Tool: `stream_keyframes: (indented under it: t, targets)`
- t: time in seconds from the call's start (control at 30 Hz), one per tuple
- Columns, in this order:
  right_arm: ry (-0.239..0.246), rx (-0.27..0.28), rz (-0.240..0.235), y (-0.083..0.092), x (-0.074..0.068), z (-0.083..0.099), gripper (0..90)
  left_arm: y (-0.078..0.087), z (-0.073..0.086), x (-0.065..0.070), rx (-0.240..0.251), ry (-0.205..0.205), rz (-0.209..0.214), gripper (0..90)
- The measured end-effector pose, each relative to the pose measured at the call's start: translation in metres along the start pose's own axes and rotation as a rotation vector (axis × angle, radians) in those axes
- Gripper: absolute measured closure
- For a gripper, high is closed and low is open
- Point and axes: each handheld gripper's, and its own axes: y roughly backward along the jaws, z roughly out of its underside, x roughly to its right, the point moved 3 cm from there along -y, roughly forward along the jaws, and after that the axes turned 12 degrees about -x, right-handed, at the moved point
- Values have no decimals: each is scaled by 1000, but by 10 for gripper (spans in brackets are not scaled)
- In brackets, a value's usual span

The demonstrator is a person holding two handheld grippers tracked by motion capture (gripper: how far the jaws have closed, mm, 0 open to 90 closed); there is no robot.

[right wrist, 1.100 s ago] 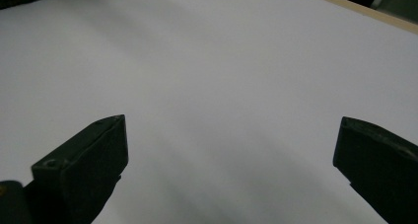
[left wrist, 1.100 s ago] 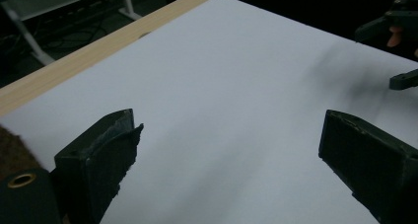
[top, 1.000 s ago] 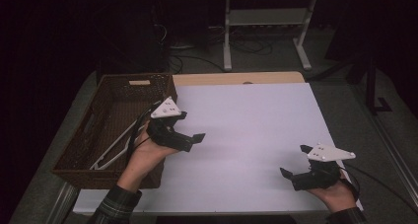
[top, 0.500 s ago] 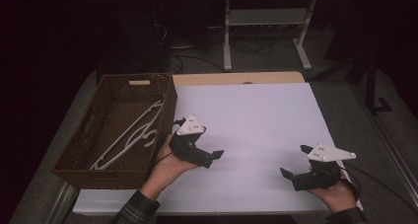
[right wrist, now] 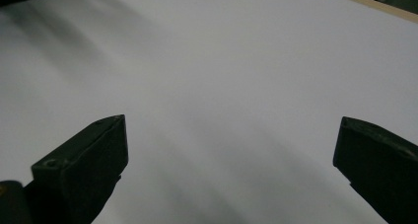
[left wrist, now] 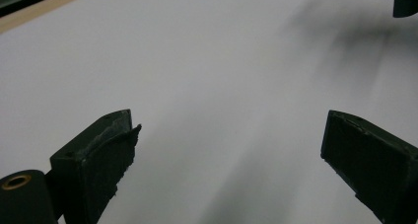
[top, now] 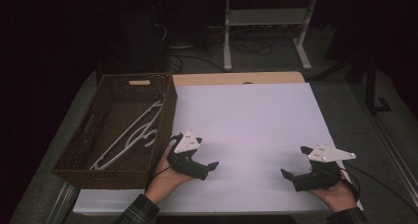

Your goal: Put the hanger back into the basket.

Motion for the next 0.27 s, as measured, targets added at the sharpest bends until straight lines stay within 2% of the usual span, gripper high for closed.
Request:
stream_keyframes:
  t: [0.07, 0.27]
  targets:
    - [-7, 3, -4, 0, 1, 1, 0, 0, 3, -2, -2, 13, 6, 59]
    - [-18, 7, -11, -2, 3, 3, 0, -4, 8, -4, -24, 2, -13, 59]
